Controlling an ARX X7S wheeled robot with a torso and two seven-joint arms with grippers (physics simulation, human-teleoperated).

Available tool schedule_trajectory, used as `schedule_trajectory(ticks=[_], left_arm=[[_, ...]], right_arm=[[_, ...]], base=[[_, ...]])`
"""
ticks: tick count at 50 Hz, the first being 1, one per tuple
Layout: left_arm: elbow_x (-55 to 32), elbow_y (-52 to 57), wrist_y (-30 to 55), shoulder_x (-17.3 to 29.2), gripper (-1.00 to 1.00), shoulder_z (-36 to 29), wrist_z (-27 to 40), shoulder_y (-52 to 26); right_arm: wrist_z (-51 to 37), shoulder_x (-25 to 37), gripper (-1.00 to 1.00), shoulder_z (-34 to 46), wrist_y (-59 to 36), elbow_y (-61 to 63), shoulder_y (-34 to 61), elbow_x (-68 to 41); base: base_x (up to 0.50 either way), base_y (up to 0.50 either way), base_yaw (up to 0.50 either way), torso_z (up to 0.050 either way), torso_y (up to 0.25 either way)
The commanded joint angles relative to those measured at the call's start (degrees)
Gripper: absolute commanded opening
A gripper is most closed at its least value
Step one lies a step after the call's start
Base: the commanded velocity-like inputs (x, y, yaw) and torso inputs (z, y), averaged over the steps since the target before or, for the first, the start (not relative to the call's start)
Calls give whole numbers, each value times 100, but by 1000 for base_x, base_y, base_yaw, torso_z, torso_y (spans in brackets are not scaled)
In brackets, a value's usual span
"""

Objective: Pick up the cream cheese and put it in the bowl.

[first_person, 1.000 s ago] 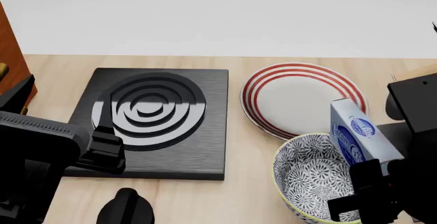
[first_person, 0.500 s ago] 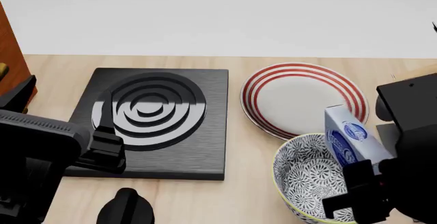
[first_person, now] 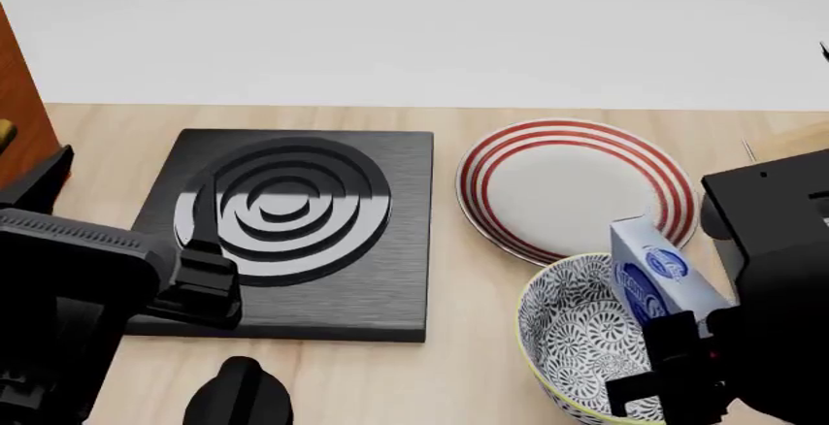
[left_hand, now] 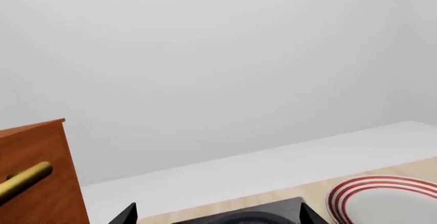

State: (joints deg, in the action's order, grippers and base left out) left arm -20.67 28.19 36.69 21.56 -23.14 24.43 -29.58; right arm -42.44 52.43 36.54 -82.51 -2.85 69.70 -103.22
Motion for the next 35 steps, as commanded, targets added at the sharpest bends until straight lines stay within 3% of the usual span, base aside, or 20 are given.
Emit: schedule_trajectory(ticks=[1, 35], left_arm=[[28, -110, -86, -8, 100, -36, -10, -2], [54, -232, -149, -5, 100, -109, 16, -36]], right_arm=[[394, -67, -100, 85, 89, -98, 2, 478], [1179, -346, -100, 572, 201, -666, 194, 1229]], base=[[0, 0, 0, 0, 0], [0, 0, 0, 0, 0]])
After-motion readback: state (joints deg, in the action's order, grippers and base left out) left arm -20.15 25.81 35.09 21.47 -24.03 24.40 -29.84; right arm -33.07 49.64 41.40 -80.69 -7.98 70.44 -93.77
